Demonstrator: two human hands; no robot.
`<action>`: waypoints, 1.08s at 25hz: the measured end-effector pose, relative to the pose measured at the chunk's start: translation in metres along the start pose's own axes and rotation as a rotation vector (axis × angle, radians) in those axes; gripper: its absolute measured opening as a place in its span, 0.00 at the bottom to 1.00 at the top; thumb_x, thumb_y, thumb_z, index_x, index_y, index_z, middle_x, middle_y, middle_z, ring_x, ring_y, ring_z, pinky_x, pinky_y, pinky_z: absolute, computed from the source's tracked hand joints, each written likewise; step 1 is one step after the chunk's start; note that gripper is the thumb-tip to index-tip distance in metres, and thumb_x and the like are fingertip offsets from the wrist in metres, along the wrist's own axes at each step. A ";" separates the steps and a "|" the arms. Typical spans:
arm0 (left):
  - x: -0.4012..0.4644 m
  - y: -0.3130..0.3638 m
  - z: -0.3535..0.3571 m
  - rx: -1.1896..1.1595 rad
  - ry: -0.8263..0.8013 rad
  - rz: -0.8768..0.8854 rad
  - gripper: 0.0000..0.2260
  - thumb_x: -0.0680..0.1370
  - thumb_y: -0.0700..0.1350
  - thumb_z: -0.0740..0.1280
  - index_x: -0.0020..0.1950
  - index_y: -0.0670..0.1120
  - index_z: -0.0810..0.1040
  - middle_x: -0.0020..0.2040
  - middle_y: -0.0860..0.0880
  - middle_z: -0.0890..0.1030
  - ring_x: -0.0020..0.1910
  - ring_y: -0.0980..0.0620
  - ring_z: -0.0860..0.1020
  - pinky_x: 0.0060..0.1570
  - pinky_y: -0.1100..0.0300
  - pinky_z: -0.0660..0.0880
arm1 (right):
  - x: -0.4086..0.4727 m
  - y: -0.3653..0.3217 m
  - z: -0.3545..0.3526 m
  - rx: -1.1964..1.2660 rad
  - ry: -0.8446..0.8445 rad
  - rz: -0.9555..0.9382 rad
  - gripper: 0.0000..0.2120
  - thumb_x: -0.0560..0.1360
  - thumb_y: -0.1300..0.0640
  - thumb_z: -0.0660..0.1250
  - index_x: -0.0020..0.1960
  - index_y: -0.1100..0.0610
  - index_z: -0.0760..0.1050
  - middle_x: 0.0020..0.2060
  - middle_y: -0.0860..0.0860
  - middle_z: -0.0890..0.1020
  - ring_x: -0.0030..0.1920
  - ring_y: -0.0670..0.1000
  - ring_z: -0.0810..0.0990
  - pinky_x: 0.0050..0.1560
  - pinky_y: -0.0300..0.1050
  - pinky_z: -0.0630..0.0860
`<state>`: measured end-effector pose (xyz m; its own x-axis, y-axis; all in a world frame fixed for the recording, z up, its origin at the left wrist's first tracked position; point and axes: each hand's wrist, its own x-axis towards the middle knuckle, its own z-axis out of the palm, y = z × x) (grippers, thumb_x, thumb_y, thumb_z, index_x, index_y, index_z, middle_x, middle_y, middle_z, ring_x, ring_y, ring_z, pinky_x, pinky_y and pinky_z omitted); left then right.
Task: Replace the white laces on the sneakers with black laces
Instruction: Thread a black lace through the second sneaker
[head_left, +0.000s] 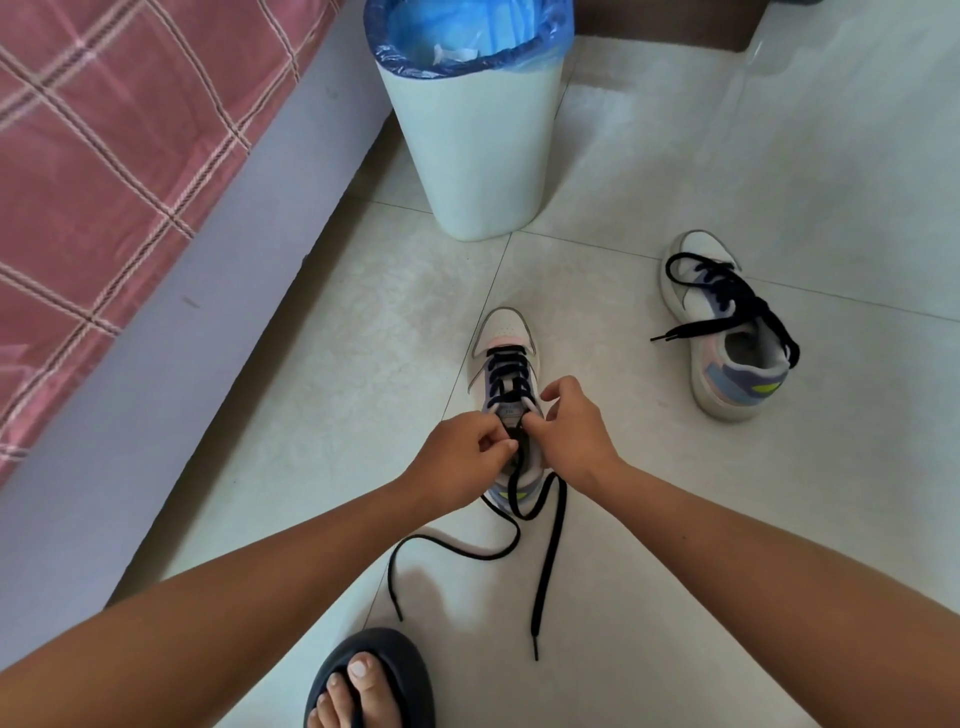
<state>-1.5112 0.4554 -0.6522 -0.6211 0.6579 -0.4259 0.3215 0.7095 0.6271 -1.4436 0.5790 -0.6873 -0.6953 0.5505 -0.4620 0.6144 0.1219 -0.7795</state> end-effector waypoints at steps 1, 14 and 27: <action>0.000 0.000 0.000 -0.004 -0.036 -0.016 0.10 0.77 0.44 0.65 0.36 0.49 0.72 0.34 0.54 0.73 0.32 0.59 0.68 0.31 0.71 0.65 | -0.001 0.000 0.000 -0.010 -0.004 -0.011 0.11 0.75 0.59 0.64 0.54 0.57 0.65 0.34 0.50 0.71 0.33 0.51 0.72 0.42 0.55 0.77; 0.008 -0.001 -0.008 0.126 -0.144 -0.019 0.17 0.80 0.52 0.59 0.38 0.43 0.74 0.34 0.49 0.74 0.35 0.52 0.72 0.35 0.61 0.66 | -0.014 0.014 -0.026 -0.404 0.022 -0.239 0.07 0.79 0.53 0.58 0.54 0.55 0.70 0.44 0.49 0.73 0.41 0.50 0.73 0.40 0.43 0.68; 0.066 0.014 0.003 0.200 -0.083 0.182 0.06 0.76 0.44 0.68 0.49 0.43 0.80 0.44 0.52 0.73 0.47 0.50 0.76 0.44 0.60 0.71 | -0.002 0.006 -0.029 -0.447 0.033 -0.317 0.10 0.79 0.54 0.61 0.53 0.58 0.78 0.44 0.53 0.76 0.44 0.51 0.74 0.44 0.42 0.69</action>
<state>-1.5450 0.5093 -0.6735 -0.4817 0.7919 -0.3753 0.5626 0.6078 0.5604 -1.4274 0.6030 -0.6790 -0.8646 0.4546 -0.2141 0.4800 0.6211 -0.6195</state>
